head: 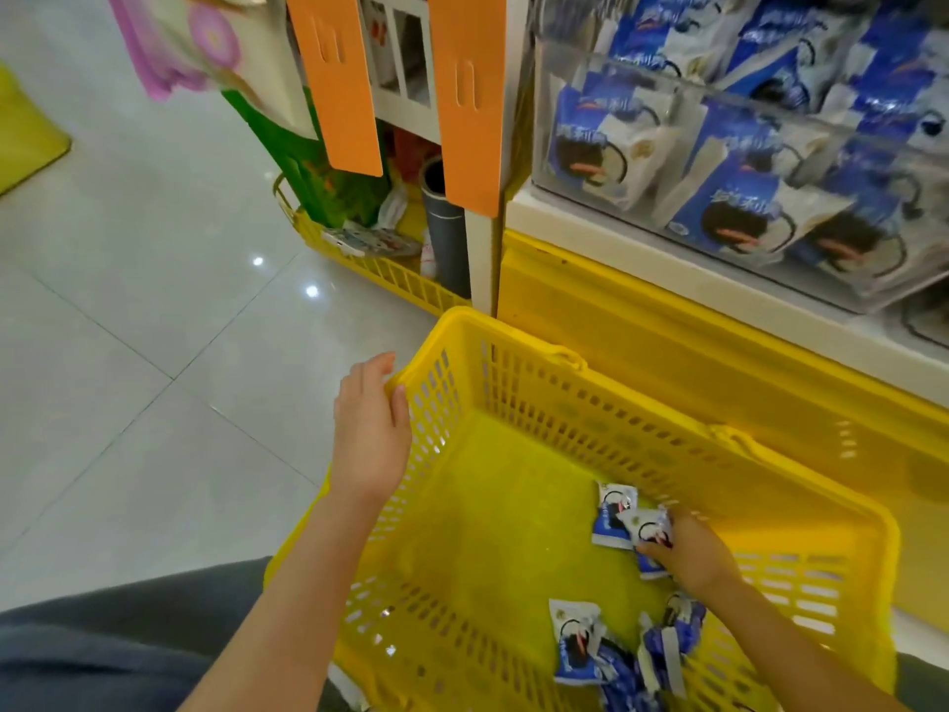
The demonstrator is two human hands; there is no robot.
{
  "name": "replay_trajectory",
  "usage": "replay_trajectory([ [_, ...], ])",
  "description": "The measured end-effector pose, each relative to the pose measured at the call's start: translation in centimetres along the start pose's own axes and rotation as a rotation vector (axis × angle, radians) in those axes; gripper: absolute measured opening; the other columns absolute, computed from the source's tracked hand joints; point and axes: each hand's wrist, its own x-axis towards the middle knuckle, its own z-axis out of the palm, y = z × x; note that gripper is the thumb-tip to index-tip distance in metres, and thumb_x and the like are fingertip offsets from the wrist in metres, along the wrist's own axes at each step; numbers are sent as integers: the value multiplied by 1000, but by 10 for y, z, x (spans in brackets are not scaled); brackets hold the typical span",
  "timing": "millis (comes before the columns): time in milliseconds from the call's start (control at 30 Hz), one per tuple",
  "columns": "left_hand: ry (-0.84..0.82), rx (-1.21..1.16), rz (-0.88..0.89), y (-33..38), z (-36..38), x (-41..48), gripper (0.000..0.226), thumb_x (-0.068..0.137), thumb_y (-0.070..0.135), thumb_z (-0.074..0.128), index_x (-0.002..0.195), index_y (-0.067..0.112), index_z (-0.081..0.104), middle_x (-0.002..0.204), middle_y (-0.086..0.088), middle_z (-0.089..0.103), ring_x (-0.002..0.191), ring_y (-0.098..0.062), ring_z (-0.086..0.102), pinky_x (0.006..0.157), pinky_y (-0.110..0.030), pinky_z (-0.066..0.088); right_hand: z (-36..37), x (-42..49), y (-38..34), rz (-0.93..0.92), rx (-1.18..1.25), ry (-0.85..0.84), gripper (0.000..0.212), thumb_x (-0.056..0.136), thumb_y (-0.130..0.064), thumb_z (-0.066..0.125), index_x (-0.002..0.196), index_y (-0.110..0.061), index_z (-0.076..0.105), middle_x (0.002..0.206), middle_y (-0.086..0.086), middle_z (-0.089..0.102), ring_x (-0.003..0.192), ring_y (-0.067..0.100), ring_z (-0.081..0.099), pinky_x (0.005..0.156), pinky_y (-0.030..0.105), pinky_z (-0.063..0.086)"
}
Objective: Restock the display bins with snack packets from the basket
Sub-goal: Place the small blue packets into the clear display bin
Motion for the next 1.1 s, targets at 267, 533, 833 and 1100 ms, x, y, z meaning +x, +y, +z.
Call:
replay_trajectory([
  [267, -310, -272, -27, 41, 24, -39, 24, 91, 4, 52, 115, 1, 55, 115, -16, 54, 107, -30, 52, 94, -35, 39, -50, -58, -82, -485, 231, 60, 18, 87, -31, 64, 94, -23, 48, 63, -15, 46, 55, -3, 45, 53, 9, 37],
  [533, -705, -892, -408, 72, 44, -79, 16, 95, 19, 50, 111, 22, 53, 104, 6, 64, 86, 0, 62, 71, -12, 50, -40, -104, -126, -503, 597, 98, 20, 99, -17, 43, 94, -9, 61, 77, 8, 59, 68, 13, 48, 59, 23, 35],
  [833, -611, -724, -354, 46, 52, -72, 9, 94, 12, 53, 102, 8, 54, 104, 8, 63, 91, 1, 59, 73, -9, 47, -12, -33, -46, -164, 334, 212, 33, 98, -16, 45, 126, 0, 52, 126, 19, 56, 111, 32, 56, 86, 34, 43],
  [1100, -613, -633, -415, 38, 72, -67, 16, 94, 14, 53, 110, 16, 52, 114, -4, 60, 105, -15, 56, 89, -25, 46, 15, 15, 19, 185, 81, 29, 49, 95, -17, 51, 137, 3, 35, 144, 23, 34, 131, 37, 35, 108, 43, 32],
])
